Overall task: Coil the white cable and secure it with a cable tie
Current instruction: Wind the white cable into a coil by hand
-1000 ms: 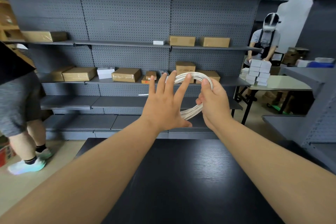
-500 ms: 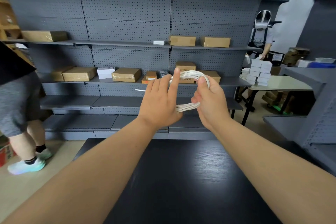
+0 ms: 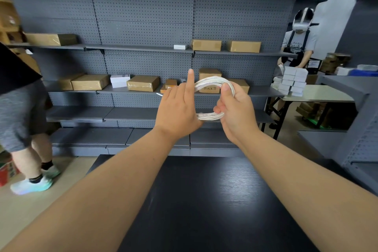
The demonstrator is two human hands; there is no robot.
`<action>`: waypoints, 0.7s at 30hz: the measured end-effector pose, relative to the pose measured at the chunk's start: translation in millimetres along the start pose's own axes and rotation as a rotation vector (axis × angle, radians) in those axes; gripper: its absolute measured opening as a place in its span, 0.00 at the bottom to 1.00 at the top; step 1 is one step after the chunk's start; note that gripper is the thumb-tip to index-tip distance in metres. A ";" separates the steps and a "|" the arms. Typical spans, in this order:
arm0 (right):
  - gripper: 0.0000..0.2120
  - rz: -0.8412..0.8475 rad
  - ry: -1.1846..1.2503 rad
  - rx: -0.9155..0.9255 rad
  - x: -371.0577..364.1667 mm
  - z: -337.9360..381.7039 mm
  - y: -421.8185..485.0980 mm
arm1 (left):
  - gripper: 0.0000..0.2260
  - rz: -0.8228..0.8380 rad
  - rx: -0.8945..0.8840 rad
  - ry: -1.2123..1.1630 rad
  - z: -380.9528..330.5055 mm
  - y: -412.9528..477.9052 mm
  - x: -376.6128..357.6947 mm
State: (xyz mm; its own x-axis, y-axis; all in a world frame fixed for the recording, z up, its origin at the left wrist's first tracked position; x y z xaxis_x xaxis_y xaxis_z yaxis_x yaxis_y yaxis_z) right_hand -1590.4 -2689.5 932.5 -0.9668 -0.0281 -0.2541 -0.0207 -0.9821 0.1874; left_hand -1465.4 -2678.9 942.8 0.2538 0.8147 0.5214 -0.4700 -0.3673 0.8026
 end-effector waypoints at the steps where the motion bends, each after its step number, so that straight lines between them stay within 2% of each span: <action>1: 0.10 0.002 -0.007 0.003 -0.2 0.7 0.2 | 0.48 0.016 0.014 -0.012 2.1 0.6 -0.3; 3: 0.10 0.008 -0.014 0.006 -0.2 1.5 0.6 | 0.43 0.062 0.018 -0.023 5.2 2.6 -3.6; 6: 0.11 -0.005 -0.020 0.008 2.3 1.7 0.7 | 0.23 0.118 -0.001 -0.076 8.0 7.5 -9.1; 8: 0.12 -0.041 -0.084 0.010 5.8 -1.2 1.4 | 0.15 0.163 -0.031 -0.073 10.1 10.5 -10.7; 12: 0.11 -0.096 -0.205 -0.066 14.2 -8.8 5.9 | 0.12 0.327 -0.119 0.033 10.1 15.0 -13.6; 15: 0.06 -0.066 -0.520 -0.065 16.4 -5.7 5.1 | 0.10 0.451 -0.178 0.118 9.2 10.9 -21.3; 18: 0.39 0.016 -0.945 0.078 7.8 4.8 0.8 | 0.07 0.465 -0.228 0.183 8.1 6.5 -24.5; 19: 0.46 0.065 -1.122 0.131 -1.0 5.3 -1.5 | 0.10 0.464 -0.278 0.231 4.2 5.4 -23.7; 21: 0.52 0.138 -1.474 0.230 -14.7 -0.2 -2.8 | 0.18 0.458 -0.315 0.293 -1.8 5.7 -19.3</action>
State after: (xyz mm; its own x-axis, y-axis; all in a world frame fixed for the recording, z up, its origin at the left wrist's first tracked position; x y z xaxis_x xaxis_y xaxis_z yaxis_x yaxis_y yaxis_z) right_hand -1576.1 -2686.5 935.5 -0.3435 0.2306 0.9104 0.1864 -0.9334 0.3068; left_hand -1474.5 -2696.0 936.7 -0.2540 0.7114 0.6553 -0.7142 -0.5948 0.3688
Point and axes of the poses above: each hand's wrist, its own y-axis towards the middle knuckle, its own x-axis out of the back of the hand, z = x × y, the point moved 7 cm from there along y, towards the middle knuckle, and after that the axes turned 15 degrees about -x, right-handed, at the moved point
